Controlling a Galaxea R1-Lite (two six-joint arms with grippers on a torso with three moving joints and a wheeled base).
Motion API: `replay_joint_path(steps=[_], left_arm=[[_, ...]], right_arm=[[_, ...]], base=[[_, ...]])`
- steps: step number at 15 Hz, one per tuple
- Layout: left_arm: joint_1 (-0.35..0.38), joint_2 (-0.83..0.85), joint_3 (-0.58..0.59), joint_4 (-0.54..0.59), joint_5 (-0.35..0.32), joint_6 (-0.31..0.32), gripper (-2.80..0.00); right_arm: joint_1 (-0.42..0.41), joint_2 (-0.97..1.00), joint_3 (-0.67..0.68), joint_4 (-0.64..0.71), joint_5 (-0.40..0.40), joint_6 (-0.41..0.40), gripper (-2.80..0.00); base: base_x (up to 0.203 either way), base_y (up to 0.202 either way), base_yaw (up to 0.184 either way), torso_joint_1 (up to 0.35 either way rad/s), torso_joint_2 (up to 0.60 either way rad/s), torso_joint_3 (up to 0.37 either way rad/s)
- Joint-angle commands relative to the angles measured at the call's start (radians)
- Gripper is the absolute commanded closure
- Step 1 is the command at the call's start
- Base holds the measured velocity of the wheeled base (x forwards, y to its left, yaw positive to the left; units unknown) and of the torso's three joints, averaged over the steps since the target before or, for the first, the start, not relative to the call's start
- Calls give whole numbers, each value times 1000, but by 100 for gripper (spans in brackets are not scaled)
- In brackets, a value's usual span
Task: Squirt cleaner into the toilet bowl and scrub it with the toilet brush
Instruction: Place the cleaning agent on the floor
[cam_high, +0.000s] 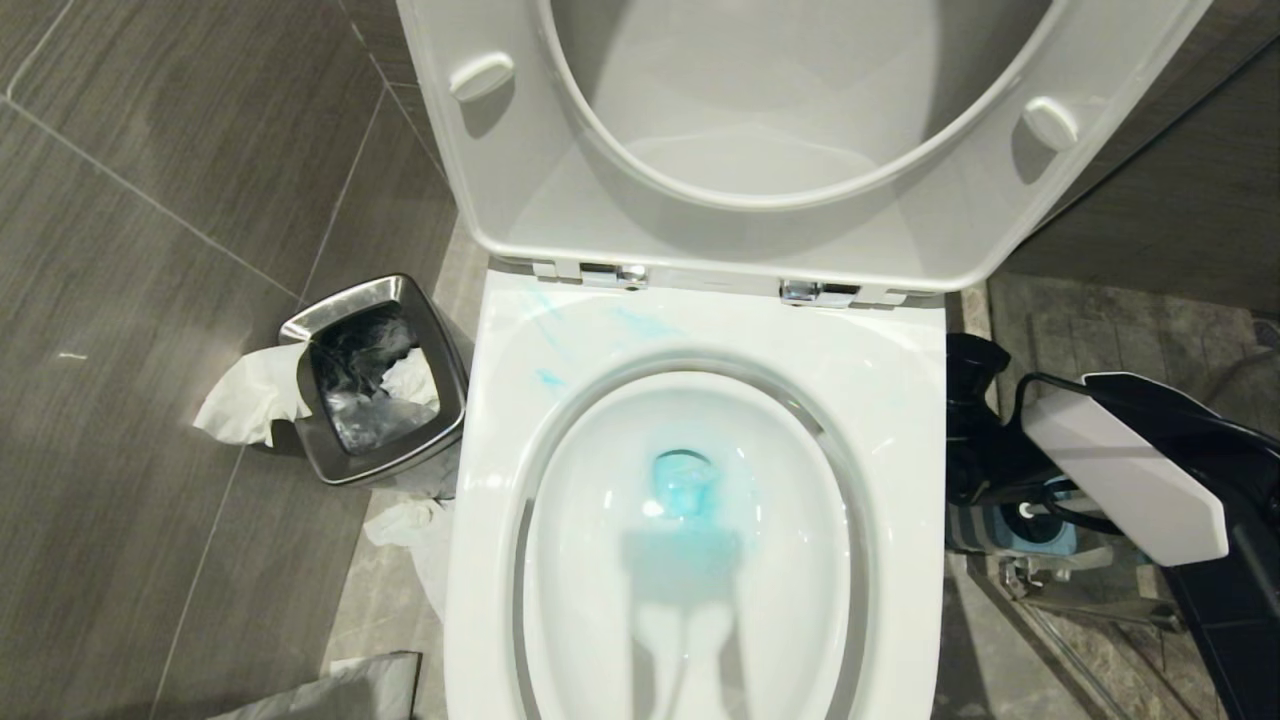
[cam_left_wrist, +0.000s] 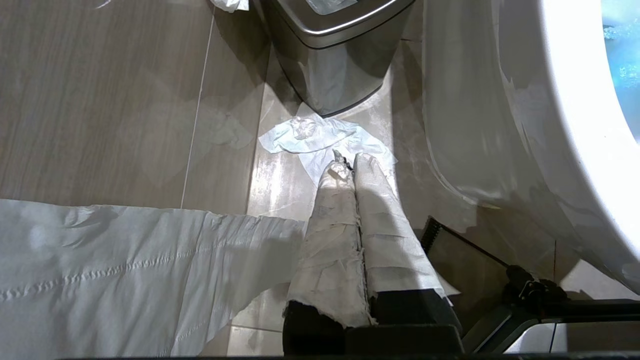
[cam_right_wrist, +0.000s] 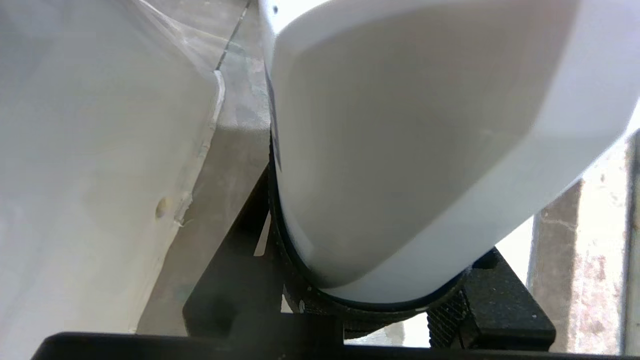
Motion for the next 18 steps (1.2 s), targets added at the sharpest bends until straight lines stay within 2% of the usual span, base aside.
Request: replay_joint_path(steps=[1,15,16,18], left_arm=[[0,1,0,0,-1,1,0],[-1,1,0,2,-3,3,0],[0,1,0,0,-3,3,0],[0,1,0,0,-3,3,0]], right_arm=[[-2,3,0,-7,0,-2,0],[-3,38,0,-56,-3,-2,0],[-3,40,-1,-56,-2,-2,-280],[-3,47,-3,-56,-3,-2,-280]], base=[[0,0,0,0,0,0],[0,0,0,0,0,0],[0,0,0,0,0,0],[0,0,0,0,0,0]])
